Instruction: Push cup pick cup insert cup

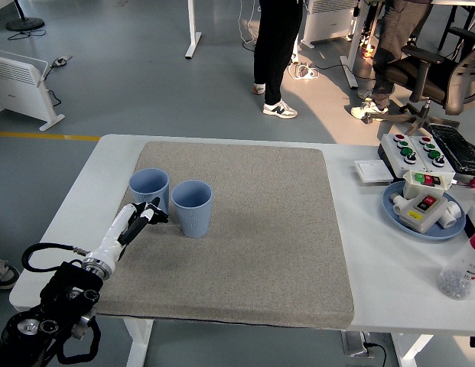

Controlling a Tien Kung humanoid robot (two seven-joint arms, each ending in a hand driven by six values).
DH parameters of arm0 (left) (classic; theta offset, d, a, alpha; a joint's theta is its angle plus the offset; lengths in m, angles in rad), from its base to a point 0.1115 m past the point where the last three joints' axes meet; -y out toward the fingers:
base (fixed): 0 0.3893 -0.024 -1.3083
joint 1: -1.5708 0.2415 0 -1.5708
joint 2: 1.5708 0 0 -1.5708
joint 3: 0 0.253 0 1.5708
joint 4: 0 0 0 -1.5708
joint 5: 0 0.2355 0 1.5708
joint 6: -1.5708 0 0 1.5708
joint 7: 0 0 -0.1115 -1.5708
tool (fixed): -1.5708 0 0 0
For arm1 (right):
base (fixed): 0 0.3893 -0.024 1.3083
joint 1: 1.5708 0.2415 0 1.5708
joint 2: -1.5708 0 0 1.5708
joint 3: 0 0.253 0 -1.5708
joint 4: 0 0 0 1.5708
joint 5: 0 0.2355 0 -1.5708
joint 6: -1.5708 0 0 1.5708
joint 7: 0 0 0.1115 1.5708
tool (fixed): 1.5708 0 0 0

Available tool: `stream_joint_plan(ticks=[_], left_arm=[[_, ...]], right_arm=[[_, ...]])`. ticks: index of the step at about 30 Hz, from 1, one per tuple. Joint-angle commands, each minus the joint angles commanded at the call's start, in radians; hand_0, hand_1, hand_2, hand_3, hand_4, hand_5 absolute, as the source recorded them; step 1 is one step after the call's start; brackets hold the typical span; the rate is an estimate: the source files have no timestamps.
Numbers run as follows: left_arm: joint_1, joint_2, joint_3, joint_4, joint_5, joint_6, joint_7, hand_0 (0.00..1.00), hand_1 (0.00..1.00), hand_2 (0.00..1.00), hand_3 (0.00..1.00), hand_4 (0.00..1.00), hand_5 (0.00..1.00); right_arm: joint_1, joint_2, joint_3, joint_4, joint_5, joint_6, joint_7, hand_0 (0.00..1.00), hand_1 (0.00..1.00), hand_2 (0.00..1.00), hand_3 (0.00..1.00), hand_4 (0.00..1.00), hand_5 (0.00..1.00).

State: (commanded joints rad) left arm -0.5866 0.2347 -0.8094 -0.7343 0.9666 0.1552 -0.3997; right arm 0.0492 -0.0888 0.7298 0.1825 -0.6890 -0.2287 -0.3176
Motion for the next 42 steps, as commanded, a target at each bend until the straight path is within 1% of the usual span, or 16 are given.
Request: stream_joint_plan(ticks=[1, 7, 8, 13, 14, 17, 19, 20, 23, 25, 26, 31, 32, 37, 38, 42], left_arm=[[0.003, 0.002, -0.004, -0.006, 0.005, 0.0, 0.001, 0.582, 0.571, 0.487, 0.442, 0.593, 0.998], [0.059, 0.037, -0.108, -0.125, 0.098, 0.008, 0.021, 0.582, 0.571, 0.487, 0.442, 0.593, 0.998], [0.067, 0.045, -0.127, -0.145, 0.113, 0.01, 0.023, 0.367, 0.51, 0.481, 0.443, 0.658, 0.998], [0.09, 0.089, -0.221, -0.276, 0.196, 0.024, 0.044, 0.367, 0.51, 0.481, 0.443, 0.658, 0.998], [0.086, 0.104, -0.231, -0.307, 0.222, 0.032, 0.055, 0.343, 0.507, 0.488, 0.473, 0.781, 0.856], [0.064, 0.132, -0.237, -0.37, 0.301, 0.041, 0.086, 0.343, 0.507, 0.488, 0.473, 0.781, 0.856], [0.03, 0.159, -0.226, -0.411, 0.383, 0.016, 0.127, 0.343, 0.507, 0.488, 0.473, 0.781, 0.856], [0.009, 0.168, -0.218, -0.427, 0.422, 0.004, 0.139, 0.447, 0.605, 0.601, 0.605, 0.914, 0.606], [-0.052, 0.196, -0.184, -0.465, 0.546, -0.035, 0.164, 0.447, 0.605, 0.601, 0.605, 0.914, 0.606], [-0.09, 0.205, -0.156, -0.473, 0.628, -0.066, 0.177, 0.447, 0.605, 0.601, 0.605, 0.914, 0.606], [-0.116, 0.208, -0.132, -0.466, 0.662, -0.097, 0.194, 0.613, 0.737, 0.743, 0.746, 0.941, 0.565], [-0.221, 0.203, -0.037, -0.421, 0.822, -0.22, 0.222, 0.613, 0.737, 0.743, 0.746, 0.941, 0.565], [-0.247, 0.198, -0.009, -0.405, 0.862, -0.238, 0.223, 0.901, 0.929, 0.971, 0.932, 0.984, 0.511], [-0.383, 0.153, 0.138, -0.297, 0.955, -0.333, 0.23, 0.901, 0.929, 0.971, 0.932, 0.984, 0.511], [-0.392, 0.15, 0.147, -0.287, 0.958, -0.345, 0.232, 0.933, 0.954, 0.998, 0.955, 0.959, 0.386], [-0.452, 0.114, 0.194, -0.217, 0.975, -0.421, 0.25, 0.933, 0.954, 0.998, 0.955, 0.959, 0.386]], right_arm=[[0.0, 0.0, 0.0, 0.0, 0.001, 0.0, 0.0, 0.529, 0.509, 0.567, 0.564, 0.116, 0.843], [0.0, -0.002, -0.008, 0.0, 0.013, -0.001, 0.003, 0.529, 0.509, 0.567, 0.564, 0.116, 0.843], [0.0, -0.002, -0.008, -0.001, 0.015, -0.001, 0.003, 0.529, 0.508, 0.567, 0.563, 0.117, 0.843], [-0.003, -0.003, -0.01, -0.001, 0.023, -0.001, 0.003, 0.529, 0.508, 0.567, 0.563, 0.117, 0.843], [-0.004, -0.003, -0.009, -0.001, 0.023, -0.001, 0.002, 0.529, 0.508, 0.567, 0.564, 0.117, 0.843], [-0.008, -0.004, -0.007, 0.0, 0.022, -0.001, 0.0, 0.529, 0.508, 0.567, 0.564, 0.117, 0.843], [-0.011, -0.005, -0.005, 0.001, 0.017, -0.001, -0.002, 0.529, 0.508, 0.567, 0.564, 0.117, 0.843], [-0.012, -0.005, -0.003, 0.001, 0.014, -0.001, -0.004, 0.529, 0.509, 0.567, 0.562, 0.117, 0.843], [-0.015, -0.007, 0.003, 0.002, 0.003, 0.0, -0.008, 0.529, 0.509, 0.567, 0.562, 0.117, 0.843], [-0.016, -0.008, 0.006, 0.002, -0.001, -0.002, -0.01, 0.529, 0.509, 0.567, 0.562, 0.117, 0.843], [-0.018, -0.008, 0.007, 0.003, -0.003, -0.003, -0.012, 0.529, 0.509, 0.567, 0.56, 0.116, 0.836], [-0.021, -0.008, 0.001, 0.005, 0.001, -0.006, -0.015, 0.529, 0.509, 0.567, 0.56, 0.116, 0.836], [-0.022, -0.008, 0.002, 0.006, 0.001, -0.007, -0.016, 0.529, 0.509, 0.567, 0.558, 0.117, 0.833], [-0.021, -0.009, 0.006, 0.008, -0.014, -0.007, -0.023, 0.529, 0.509, 0.567, 0.558, 0.117, 0.833], [-0.021, -0.01, 0.006, 0.008, -0.015, -0.006, -0.023, 0.529, 0.508, 0.566, 0.559, 0.118, 0.832], [-0.014, -0.013, 0.003, 0.01, -0.02, -0.006, -0.025, 0.529, 0.508, 0.566, 0.559, 0.118, 0.832]])
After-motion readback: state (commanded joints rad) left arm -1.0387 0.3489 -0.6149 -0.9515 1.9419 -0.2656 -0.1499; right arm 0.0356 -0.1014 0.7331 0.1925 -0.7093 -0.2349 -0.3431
